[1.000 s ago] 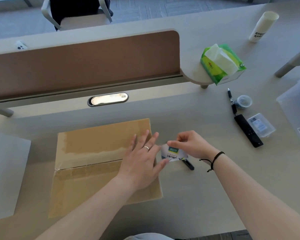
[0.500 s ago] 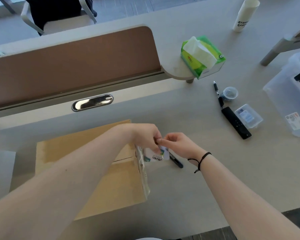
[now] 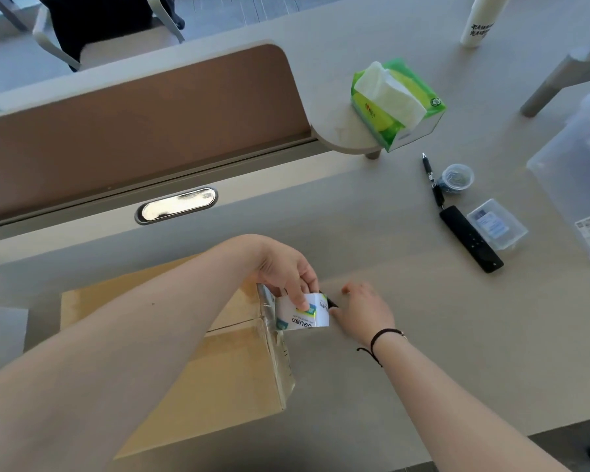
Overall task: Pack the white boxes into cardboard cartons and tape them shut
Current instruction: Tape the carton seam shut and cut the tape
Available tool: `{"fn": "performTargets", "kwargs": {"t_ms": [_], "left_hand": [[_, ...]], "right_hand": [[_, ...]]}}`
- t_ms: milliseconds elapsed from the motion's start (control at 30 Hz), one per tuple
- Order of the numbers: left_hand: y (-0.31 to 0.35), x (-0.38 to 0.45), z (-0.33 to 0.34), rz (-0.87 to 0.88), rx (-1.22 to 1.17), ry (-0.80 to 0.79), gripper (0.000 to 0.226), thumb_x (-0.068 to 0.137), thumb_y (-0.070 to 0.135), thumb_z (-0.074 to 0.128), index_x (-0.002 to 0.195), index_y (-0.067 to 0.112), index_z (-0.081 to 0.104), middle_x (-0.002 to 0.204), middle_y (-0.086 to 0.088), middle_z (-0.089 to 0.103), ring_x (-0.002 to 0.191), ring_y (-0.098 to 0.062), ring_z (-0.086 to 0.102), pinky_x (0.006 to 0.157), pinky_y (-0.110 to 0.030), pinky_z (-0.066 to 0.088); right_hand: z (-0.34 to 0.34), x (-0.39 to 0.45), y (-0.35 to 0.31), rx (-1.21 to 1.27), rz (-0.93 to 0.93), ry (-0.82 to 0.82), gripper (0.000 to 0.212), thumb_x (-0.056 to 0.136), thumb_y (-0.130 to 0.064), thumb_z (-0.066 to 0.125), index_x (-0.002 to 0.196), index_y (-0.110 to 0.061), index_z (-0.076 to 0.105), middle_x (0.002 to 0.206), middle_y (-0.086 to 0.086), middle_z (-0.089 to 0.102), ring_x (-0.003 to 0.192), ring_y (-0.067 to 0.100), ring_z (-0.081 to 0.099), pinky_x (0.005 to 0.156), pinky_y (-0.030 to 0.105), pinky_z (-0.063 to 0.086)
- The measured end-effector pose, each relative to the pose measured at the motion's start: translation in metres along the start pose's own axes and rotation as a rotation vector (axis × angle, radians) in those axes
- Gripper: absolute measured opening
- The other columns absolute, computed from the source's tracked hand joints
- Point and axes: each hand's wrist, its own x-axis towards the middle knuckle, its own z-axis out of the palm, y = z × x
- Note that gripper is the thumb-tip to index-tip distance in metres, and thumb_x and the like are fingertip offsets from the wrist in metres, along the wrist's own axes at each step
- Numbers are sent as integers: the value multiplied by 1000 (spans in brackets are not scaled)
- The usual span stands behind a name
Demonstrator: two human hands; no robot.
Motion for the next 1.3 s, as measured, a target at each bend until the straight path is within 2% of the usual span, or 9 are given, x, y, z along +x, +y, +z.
{"fn": "performTargets", "kwargs": {"t_ms": [100,200,467,600,700,833,1000,1167,1300], "left_hand": [[2,-5,1,-15,2,22,19,93,7,70,107,18,66,87,9,75,81,-19,68,58,-26,56],[5,-9,2,-16,-19,47,22,93,4,68,113,13,64,87,3,73,66,-11,71,46,-21,52],[16,1,8,-47,-68,114,21,82,19,82,97,7,74,103,-19,76,83,-32,75,76,-48,62],[18,2,9,-56,-58,66,11,84,22,81,89,13,77,95,-16,75,69,-23,73,75,-44,62],[19,0,7,-73,-48,18,14,86,20,79,98,13,76,109,-20,74,79,-27,73,84,-47,61],[20,-5,1,-111,-145,7,22,90,13,74,110,5,71,91,-16,76,74,-31,74,68,-41,63],[18,1,0,-231,-151,-108,32,87,23,78,107,0,71,98,-19,76,92,-35,71,92,-49,57],[21,8,6,-261,-100,-97,36,89,41,74,98,6,71,85,-9,76,77,-23,74,68,-30,61],[27,3,9,-242,-104,-83,28,94,31,69,110,8,65,77,-6,74,61,-18,72,50,-25,57]], "right_hand": [[8,-1,-6,-66,-25,56,28,93,-32,57,118,-19,56,120,4,56,112,27,58,88,35,48],[12,-1,-11,-134,-56,37,19,95,-23,48,111,-16,55,117,5,58,109,27,59,83,35,44],[10,-2,-9,-257,-76,16,16,95,-13,47,111,-16,49,115,5,61,106,27,63,74,32,39],[13,-3,-2,-126,-17,12,6,98,-21,45,95,-18,40,109,5,62,86,28,55,68,31,37],[14,-8,5,-9,17,6,16,99,-30,44,92,-16,42,97,4,55,82,26,47,67,33,35],[14,-15,14,129,72,-13,14,93,-27,48,95,-13,43,90,3,54,82,30,53,65,34,38],[12,-21,18,185,77,-49,15,93,-27,50,97,-14,44,87,2,57,82,31,57,63,34,40],[8,-23,17,212,55,-78,17,91,-29,51,98,-13,46,92,6,63,85,31,62,66,36,47],[8,-23,13,263,40,-102,17,92,-29,53,100,-15,48,91,3,63,83,27,63,66,36,49]]}}
